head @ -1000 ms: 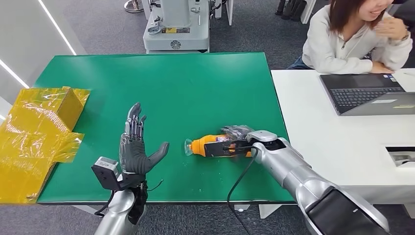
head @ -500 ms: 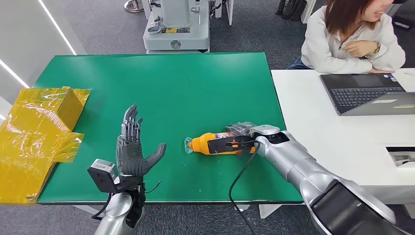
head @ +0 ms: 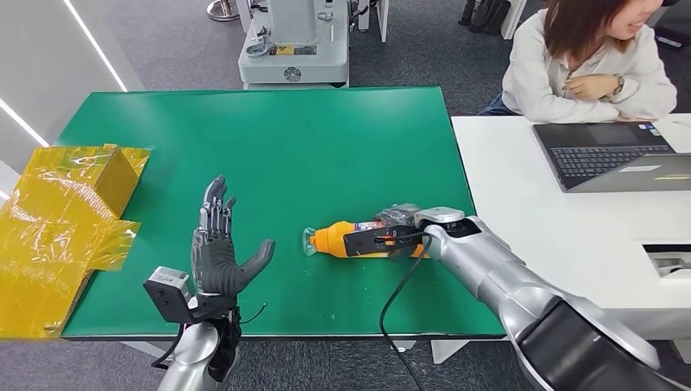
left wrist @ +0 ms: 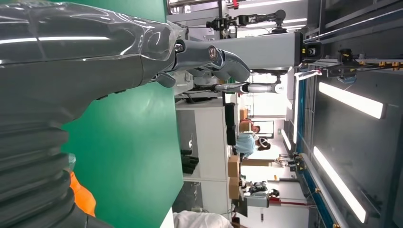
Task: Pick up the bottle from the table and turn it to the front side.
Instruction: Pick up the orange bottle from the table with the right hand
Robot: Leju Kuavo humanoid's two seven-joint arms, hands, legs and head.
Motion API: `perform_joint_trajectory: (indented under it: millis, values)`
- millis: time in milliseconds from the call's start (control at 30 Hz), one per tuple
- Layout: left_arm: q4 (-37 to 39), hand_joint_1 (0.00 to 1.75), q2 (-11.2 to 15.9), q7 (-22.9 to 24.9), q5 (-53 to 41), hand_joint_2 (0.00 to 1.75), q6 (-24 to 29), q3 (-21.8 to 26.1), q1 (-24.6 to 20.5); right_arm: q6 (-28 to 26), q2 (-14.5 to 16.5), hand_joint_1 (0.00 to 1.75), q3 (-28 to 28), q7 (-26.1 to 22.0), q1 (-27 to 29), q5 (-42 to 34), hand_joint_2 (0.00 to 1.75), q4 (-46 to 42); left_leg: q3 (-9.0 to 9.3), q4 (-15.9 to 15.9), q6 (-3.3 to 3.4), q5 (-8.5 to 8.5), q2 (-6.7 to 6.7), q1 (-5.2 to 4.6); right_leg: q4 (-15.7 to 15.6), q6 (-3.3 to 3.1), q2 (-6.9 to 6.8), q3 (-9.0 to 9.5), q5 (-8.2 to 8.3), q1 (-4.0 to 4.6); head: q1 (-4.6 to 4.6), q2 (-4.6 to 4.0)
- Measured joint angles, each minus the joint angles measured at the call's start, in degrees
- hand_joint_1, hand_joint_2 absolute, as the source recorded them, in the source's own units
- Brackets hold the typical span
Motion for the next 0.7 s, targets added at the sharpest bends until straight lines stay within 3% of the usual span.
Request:
perform_joint_trajectory:
  millis: [133, 300, 467, 700]
  values:
    - [-0.01, 0.00, 0.01, 0.00, -0.07, 1.75, -0.08, 0.03, 0.08, -2.69, -0.58, 1.75, 0.51, -1.17, 0.46, -1.94, 1.75, -0.01, 0.01, 0.00, 0.00, 0.00, 0.00, 0.00, -0.01, 0.00, 0.00, 0.00, 0.00, 0.00, 0.00, 0.00]
    - [-0.63, 0.00, 0.34, -0.17, -0.41, 1.75, -0.04, 0.39, 0.90, -9.48, -2.72, 1.75, -1.06, -7.84, 3.80, -8.38, 1.75, -1.93, 0.00, 0.00, 0.02, -0.02, -0.01, 0.00, -0.03, 0.01, 0.00, 0.02, -0.01, 0.00, 0.01, 0.01]
    - [-1.36, 0.00, 1.09, -0.74, -0.86, 1.75, 0.62, 1.11, 1.15, -13.77, -4.11, 1.75, -7.28, -14.72, 9.97, -16.46, 1.75, -8.25, 0.02, 0.00, 0.00, -0.05, 0.01, 0.02, -0.03, 0.01, 0.01, 0.02, -0.02, 0.01, 0.00, 0.00]
    - [-2.22, 0.00, 2.51, -1.25, -1.23, 1.75, 0.84, 3.33, 1.29, -20.57, -4.35, 1.75, -17.80, -16.88, 21.58, -19.16, 1.75, -21.27, -0.03, -0.04, 0.00, -0.05, -0.10, 0.03, -0.01, -0.02, -0.09, -0.01, -0.07, 0.03, -0.01, 0.00]
